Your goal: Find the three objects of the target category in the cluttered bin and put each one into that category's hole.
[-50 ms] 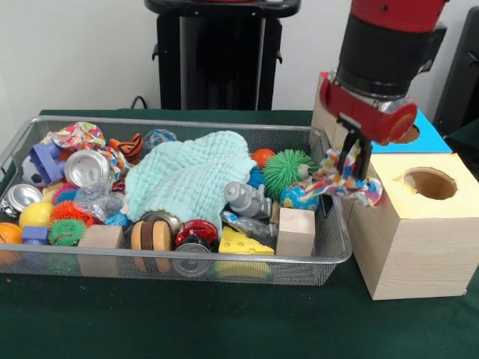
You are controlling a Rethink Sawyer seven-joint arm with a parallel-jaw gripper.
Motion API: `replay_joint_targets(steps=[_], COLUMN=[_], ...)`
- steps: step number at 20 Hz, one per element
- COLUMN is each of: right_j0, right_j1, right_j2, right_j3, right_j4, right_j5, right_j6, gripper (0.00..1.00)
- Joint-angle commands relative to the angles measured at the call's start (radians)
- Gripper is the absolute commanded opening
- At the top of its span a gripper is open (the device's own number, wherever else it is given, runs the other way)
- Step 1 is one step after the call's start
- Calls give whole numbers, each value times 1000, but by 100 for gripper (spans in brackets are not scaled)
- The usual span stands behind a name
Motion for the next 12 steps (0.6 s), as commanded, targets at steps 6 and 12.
replay_joint_targets(steps=[6, 12], right_j0=[79, 120], right_j1=[-71, -62], right_j2=[-61, -74], right_j3=[-60, -123], right_j4=[35, 66], right_j5=[360, 450], right_j6=[120, 188], gripper=[0, 0])
